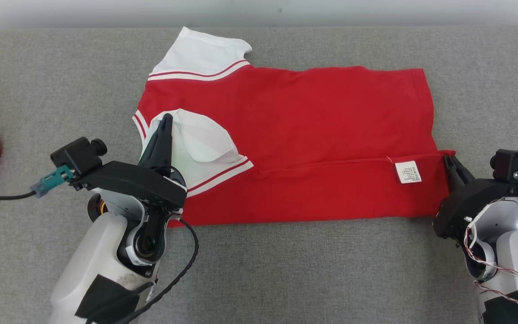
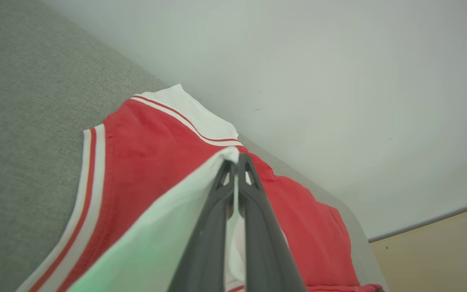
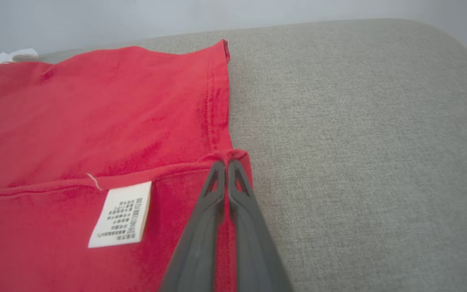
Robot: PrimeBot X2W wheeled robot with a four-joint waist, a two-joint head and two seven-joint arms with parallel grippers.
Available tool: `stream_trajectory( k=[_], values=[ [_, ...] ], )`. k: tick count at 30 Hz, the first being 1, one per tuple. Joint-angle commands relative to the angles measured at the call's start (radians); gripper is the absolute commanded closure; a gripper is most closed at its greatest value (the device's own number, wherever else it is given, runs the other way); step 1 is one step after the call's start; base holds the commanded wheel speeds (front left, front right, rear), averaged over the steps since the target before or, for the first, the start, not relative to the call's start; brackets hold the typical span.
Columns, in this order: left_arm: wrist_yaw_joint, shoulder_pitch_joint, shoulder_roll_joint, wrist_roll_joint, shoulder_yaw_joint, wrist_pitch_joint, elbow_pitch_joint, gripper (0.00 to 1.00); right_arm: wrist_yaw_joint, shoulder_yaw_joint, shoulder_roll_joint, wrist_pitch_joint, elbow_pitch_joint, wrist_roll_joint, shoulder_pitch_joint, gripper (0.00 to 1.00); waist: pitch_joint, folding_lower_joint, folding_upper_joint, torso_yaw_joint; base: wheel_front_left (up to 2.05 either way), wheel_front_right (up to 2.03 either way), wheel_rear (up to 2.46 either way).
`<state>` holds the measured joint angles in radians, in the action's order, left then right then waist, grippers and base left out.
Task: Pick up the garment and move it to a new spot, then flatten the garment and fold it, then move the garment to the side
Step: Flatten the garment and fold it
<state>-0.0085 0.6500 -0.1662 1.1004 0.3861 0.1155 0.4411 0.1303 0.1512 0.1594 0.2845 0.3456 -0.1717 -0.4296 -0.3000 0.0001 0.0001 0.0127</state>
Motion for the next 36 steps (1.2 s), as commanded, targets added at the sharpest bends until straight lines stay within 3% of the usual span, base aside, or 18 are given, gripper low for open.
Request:
stream_trajectory(
  k=[1, 3, 4, 5, 6, 11, 18, 26, 32, 36],
  values=[
    [0.002, 0.014, -0.005, -0.015, 0.004, 0.005, 0.007, 1.00, 0.001, 0.008, -0.007, -0.003, 0.009, 0.011, -0.003, 1.00, -0.001, -0.0001, -0.0001, 0.001, 0.00, 0.00, 0.00],
    [0.004, 0.029, -0.008, -0.037, 0.016, 0.013, 0.029, 1.00, 0.001, 0.015, -0.014, -0.010, 0.017, 0.024, -0.015, 1.00, -0.002, -0.0001, -0.0001, 0.002, 0.00, 0.00, 0.00],
    [0.006, 0.038, -0.014, -0.053, 0.024, 0.020, 0.043, 1.00, 0.001, 0.015, -0.017, -0.014, 0.021, 0.034, -0.019, 0.65, -0.002, -0.0001, -0.0001, 0.002, 0.00, 0.00, 0.00],
    [0.008, 0.046, -0.020, -0.073, 0.033, 0.032, 0.058, 0.99, 0.001, 0.015, -0.020, -0.013, 0.028, 0.035, -0.020, 0.00, -0.001, -0.0001, -0.0001, 0.002, 0.00, 0.00, 0.00],
    [0.012, 0.050, -0.023, -0.092, 0.041, 0.041, 0.076, 0.00, 0.001, 0.016, -0.023, -0.016, 0.035, 0.039, -0.021, 0.00, 0.002, -0.0001, -0.0001, 0.003, 0.00, 0.00, 0.00],
    [0.025, 0.055, -0.050, -0.180, 0.070, 0.108, 0.125, 0.00, 0.001, 0.023, -0.030, -0.028, 0.048, 0.050, -0.005, 0.00, 0.032, -0.0001, -0.0001, 0.005, 0.00, 0.00, 0.00],
    [0.057, -0.048, -0.131, -0.294, 0.112, 0.135, 0.107, 0.00, 0.001, 0.067, -0.030, 0.017, 0.025, 0.045, 0.044, 0.00, 0.096, -0.0001, -0.0001, -0.003, 0.00, 0.00, 0.00],
    [0.125, -0.194, -0.208, -0.332, 0.182, 0.028, 0.021, 0.00, 0.001, 0.121, -0.037, 0.074, -0.069, 0.052, 0.128, 0.00, 0.135, -0.0001, -0.0001, -0.021, 0.00, 0.00, 0.00],
    [0.186, -0.201, -0.207, -0.336, 0.194, -0.046, 0.020, 0.00, 0.001, 0.119, -0.058, 0.101, -0.113, 0.056, 0.140, 0.00, 0.121, -0.0001, -0.0001, -0.016, 0.00, 0.00, 0.00],
    [0.204, -0.179, -0.198, -0.337, 0.204, -0.079, 0.042, 0.00, 0.001, 0.101, -0.069, 0.109, -0.123, 0.056, 0.126, 0.00, 0.108, -0.0001, -0.0001, -0.005, 0.00, 0.00, 0.00]
  ],
)
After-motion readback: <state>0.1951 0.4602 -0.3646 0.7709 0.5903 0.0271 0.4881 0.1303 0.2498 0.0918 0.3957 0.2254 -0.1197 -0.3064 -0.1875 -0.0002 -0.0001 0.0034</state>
